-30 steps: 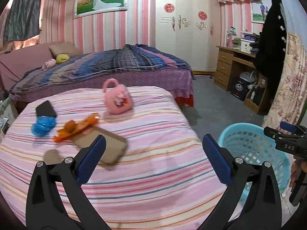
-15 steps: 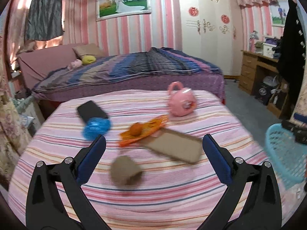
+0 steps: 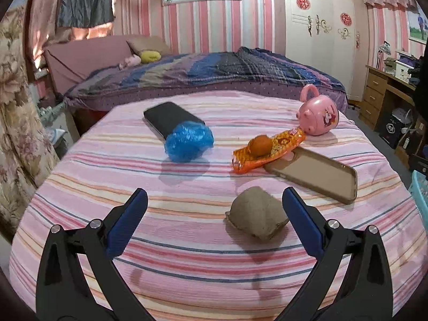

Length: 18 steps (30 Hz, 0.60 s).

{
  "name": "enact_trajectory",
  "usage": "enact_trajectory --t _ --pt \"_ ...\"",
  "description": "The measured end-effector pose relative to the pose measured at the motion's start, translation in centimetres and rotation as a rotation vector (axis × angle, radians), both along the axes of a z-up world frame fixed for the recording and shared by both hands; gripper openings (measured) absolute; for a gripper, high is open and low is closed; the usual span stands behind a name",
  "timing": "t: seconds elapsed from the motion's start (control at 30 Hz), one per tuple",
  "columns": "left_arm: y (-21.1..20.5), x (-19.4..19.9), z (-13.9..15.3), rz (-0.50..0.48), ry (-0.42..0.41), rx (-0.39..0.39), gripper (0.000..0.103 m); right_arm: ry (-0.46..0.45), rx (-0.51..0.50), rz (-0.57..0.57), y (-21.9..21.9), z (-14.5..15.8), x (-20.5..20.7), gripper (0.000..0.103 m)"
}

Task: Collect trash
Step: 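Lower the left gripper onto the cardboard tube and close on it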

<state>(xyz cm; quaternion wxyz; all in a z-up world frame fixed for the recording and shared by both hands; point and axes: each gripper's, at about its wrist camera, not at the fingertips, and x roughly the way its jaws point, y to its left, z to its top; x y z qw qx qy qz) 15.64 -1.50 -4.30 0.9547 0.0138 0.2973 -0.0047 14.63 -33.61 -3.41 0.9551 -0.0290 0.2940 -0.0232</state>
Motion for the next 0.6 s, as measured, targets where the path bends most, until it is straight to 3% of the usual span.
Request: enact_trajectory --t 0.27,0.6 --pt "0.3 1.4 -1.7 -0.067 0.092 -0.013 0.097 0.028 -0.040 0.008 2.4 -0.8 1.5 0.088" --pt "-2.8 3.4 -2.9 -0.214 0.200 -0.011 0.097 0.045 -0.033 -0.004 2.2 -1.4 2.6 0.088"
